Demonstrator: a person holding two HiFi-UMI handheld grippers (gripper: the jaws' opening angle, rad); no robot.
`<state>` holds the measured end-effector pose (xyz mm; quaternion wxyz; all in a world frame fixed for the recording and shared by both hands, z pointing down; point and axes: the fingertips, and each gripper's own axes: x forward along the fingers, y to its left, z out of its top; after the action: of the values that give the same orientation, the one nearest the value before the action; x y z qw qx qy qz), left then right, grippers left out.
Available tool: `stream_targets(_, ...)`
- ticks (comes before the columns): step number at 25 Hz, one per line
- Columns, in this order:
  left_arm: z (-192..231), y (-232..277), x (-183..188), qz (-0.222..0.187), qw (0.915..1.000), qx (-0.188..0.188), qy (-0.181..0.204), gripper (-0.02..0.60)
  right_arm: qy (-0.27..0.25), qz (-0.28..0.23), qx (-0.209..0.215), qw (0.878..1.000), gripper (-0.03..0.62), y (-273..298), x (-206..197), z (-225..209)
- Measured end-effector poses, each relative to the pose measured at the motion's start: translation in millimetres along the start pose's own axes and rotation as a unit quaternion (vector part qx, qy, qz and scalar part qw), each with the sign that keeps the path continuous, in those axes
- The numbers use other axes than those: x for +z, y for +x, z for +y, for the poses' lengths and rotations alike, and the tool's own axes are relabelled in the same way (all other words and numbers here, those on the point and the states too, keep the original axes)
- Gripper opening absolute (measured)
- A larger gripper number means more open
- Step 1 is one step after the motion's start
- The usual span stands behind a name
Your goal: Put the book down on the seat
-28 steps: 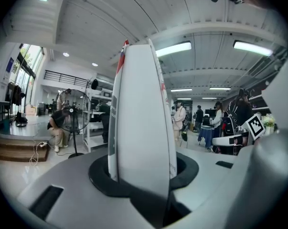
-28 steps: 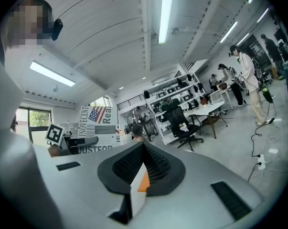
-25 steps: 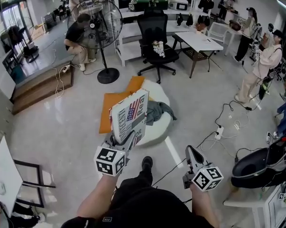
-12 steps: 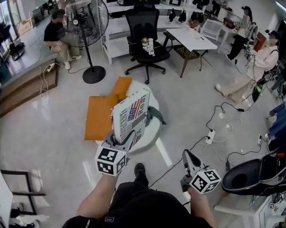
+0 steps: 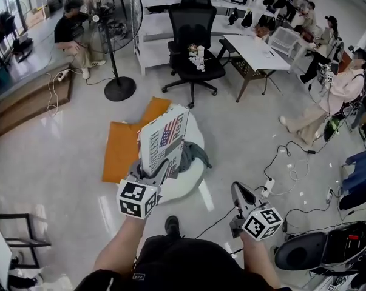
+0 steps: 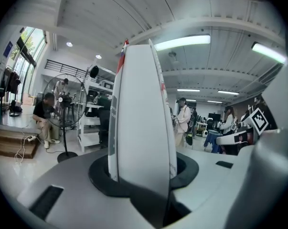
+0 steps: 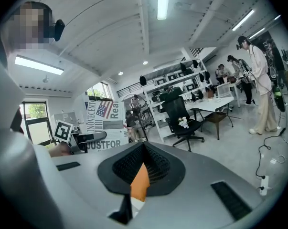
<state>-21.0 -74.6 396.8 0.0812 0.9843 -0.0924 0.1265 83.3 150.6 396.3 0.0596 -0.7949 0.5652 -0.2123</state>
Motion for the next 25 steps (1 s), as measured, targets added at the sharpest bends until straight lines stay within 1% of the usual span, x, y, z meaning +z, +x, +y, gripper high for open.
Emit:
stream_targets(2, 8, 15, 6, 0.0, 1.0, 0.002, -0.001, 0.156, 0.001, 0.002, 0.009, 1.0, 0.011, 19, 7, -6)
stream_targets(5, 19, 22, 10, 0.003, 0.9999, 0.01, -0.003, 0.156, 0.01, 0.018, 0.022, 1.0, 0.011, 38, 3, -7)
stream_targets(7, 27, 24, 12, 0.008, 0.9997, 0.02, -0.007, 0.156, 0.013, 0.031, 0.029, 0.999, 0.011, 48, 1, -9)
stream_targets(10, 36, 29, 12, 0.012, 0.9992, 0.036, -0.016, 0.156, 0.013, 0.037, 0.036, 0.999, 0.011, 61, 9, -19)
stream_targets(13, 47, 37, 10, 0.014, 0.9978, 0.06, -0.023, 0.156, 0.008, 0.039, 0.055, 0.998, 0.011, 84, 18, -33)
stream_targets(16, 52, 58, 11, 0.019, 0.9958, 0.085, -0.027, 0.156, 0.012, 0.044, 0.079, 0.996, 0.011, 108, 27, -56)
stream_targets(21, 62, 100, 20, 0.028, 0.99, 0.134, -0.034, 0.156, 0.019, 0.058, 0.123, 0.991, 0.011, 158, 46, -101)
stream_targets(23, 58, 123, 27, 0.026, 0.9872, 0.151, -0.045, 0.156, 0.015, 0.067, 0.144, 0.987, 0.011, 175, 56, -123)
stream_targets(25, 46, 156, 38, 0.023, 0.9852, 0.161, -0.056, 0.156, 0.01, 0.075, 0.17, 0.983, 0.011, 192, 72, -152)
